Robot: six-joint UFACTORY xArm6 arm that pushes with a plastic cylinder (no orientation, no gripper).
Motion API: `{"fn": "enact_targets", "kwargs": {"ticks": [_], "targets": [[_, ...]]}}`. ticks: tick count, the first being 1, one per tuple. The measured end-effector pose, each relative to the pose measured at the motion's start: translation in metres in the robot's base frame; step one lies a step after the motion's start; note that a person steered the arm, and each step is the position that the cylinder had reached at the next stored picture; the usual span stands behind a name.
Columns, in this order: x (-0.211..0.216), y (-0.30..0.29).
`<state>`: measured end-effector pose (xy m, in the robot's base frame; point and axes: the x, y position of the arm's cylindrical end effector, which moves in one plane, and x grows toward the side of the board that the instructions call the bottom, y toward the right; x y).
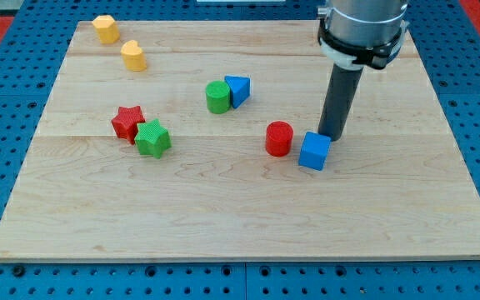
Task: Place blue triangle vertically above the red circle
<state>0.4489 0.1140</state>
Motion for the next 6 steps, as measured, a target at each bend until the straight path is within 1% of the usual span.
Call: {"fn": "enact_targets", "kwargs": {"ticks": [1,2,4,6], "targets": [[0.021,-0.002],[0.030,-0.001],[-0.029,0.005],[-0.034,-0.060]]}}
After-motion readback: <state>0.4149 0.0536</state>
